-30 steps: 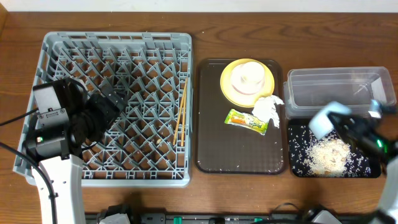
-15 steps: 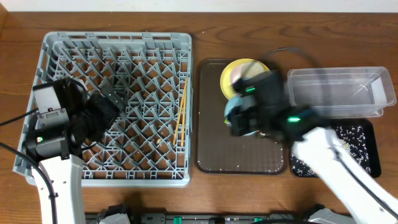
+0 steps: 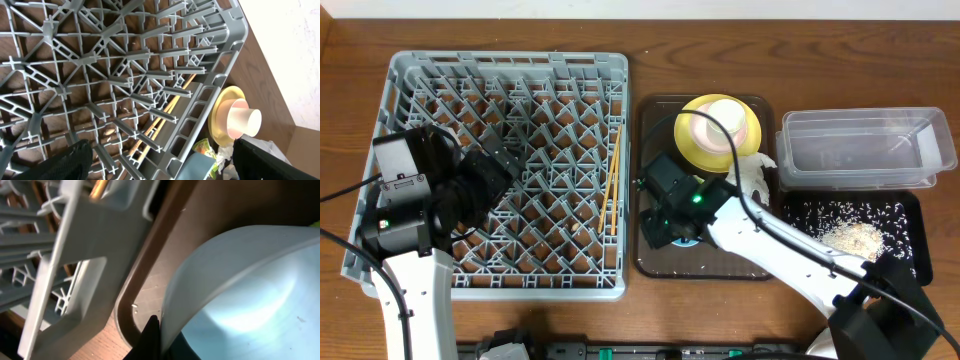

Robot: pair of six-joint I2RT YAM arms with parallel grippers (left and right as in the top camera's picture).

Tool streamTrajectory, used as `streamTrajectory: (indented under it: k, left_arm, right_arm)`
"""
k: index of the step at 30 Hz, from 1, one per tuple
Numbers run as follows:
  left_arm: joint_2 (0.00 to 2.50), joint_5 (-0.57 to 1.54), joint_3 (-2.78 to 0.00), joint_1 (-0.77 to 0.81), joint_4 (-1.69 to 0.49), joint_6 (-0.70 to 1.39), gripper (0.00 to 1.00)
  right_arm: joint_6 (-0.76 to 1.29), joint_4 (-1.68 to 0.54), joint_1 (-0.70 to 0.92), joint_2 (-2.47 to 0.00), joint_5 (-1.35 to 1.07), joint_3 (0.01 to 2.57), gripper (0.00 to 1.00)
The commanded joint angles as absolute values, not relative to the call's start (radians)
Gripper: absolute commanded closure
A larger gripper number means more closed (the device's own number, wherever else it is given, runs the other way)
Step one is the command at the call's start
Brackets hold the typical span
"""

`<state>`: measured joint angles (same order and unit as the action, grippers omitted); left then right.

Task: Sort waste into correct bins and load items into the dishwasher rack
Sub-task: 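Carry the empty blue bowl back and set it on the brown tray, then grasp the green Apollo snack wrapper with the right gripper and lift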

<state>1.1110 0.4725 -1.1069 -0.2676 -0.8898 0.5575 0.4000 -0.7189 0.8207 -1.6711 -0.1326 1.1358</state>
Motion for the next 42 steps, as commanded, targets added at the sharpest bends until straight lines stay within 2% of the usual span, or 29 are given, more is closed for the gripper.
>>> streamTrajectory:
  k: [1, 7, 10, 17, 18, 20, 21, 26, 36, 42]
  left_arm:
    - [1.112, 0.482, -1.123, -0.273, -0.89, 0.559, 0.09]
    - [1.112, 0.482, -1.123, -0.273, -0.89, 0.559, 0.09]
    - [1.112, 0.482, -1.123, -0.273, -0.89, 0.559, 0.09]
    - [1.112, 0.482, -1.123, -0.273, -0.89, 0.559, 0.09]
    - [1.112, 0.482, -1.123, -0.273, -0.89, 0.559, 0.09]
    - [1.112, 0.482, -1.123, -0.273, -0.89, 0.559, 0.09]
    - [1.112, 0.482, -1.123, -0.273, -0.89, 0.559, 0.09]
    - [1.112, 0.482, -1.123, -0.273, -0.89, 0.559, 0.09]
    - [1.112, 0.482, -1.123, -0.273, -0.89, 0.559, 0.09]
    - [1.112, 0.482, -1.123, -0.273, -0.89, 0.559, 0.09]
  right_arm:
    - [0.377, -0.727, 0.834, -1.68, -0.079, 1.137, 0.96]
    - [0.329, -0.737, 0.83, -1.679, -0.113, 1.137, 0.9]
    - [0.285, -0.747, 0.83, -1.679, -0.13, 1.143, 0.8]
    - [0.261, -0.924, 0.743, -1.627, -0.057, 1.271, 0.73]
    - [0.245, -0.942, 0.725, -1.615, -0.056, 1.287, 0.69]
    - [0.215, -0.968, 0.691, -1.594, -0.055, 1.298, 0.51]
    - [0.206, -0.98, 0.67, -1.586, -0.052, 1.298, 0.47]
    - [0.204, -1.017, 0.575, -1.589, -0.026, 1.273, 0.47]
    - [0.204, -0.776, 0.471, -1.609, -0.026, 1.035, 0.37]
    - [0.204, -0.559, 0.469, -1.609, -0.001, 0.879, 0.23]
